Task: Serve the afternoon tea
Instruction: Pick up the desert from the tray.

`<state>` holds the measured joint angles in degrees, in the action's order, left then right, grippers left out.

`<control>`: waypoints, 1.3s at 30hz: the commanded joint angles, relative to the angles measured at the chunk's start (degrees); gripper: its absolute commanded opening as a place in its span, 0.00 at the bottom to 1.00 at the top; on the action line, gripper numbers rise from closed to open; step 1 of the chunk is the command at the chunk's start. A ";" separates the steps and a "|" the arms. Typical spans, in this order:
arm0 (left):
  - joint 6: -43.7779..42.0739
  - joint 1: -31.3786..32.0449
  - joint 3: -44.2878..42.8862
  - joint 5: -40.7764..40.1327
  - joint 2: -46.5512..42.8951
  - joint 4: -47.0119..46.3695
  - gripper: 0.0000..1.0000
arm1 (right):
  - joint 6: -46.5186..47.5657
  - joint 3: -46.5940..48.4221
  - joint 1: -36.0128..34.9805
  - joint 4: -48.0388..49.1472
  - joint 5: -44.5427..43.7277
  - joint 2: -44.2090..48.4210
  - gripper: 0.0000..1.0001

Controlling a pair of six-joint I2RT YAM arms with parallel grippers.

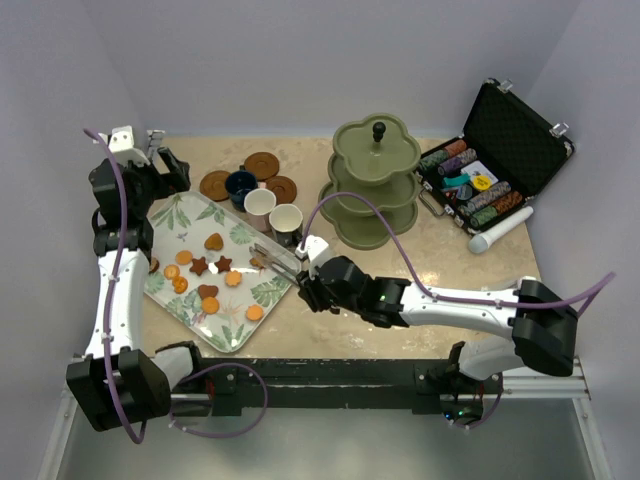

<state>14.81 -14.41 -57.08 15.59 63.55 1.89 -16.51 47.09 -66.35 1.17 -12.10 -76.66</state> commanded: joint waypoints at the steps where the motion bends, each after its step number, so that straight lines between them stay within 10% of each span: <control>1: -5.40 2.37 0.65 -7.60 -2.99 0.56 0.97 | -2.91 1.95 -1.50 -0.91 -6.18 -3.58 0.38; 39: -7.42 5.19 1.97 -7.07 -3.08 1.45 0.98 | -0.45 7.23 -1.68 -3.54 -6.98 -13.25 0.50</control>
<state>8.29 -9.56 -55.40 8.49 61.23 4.47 -17.23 52.31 -67.85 -2.42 -17.30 -90.61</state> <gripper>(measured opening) 0.975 0.505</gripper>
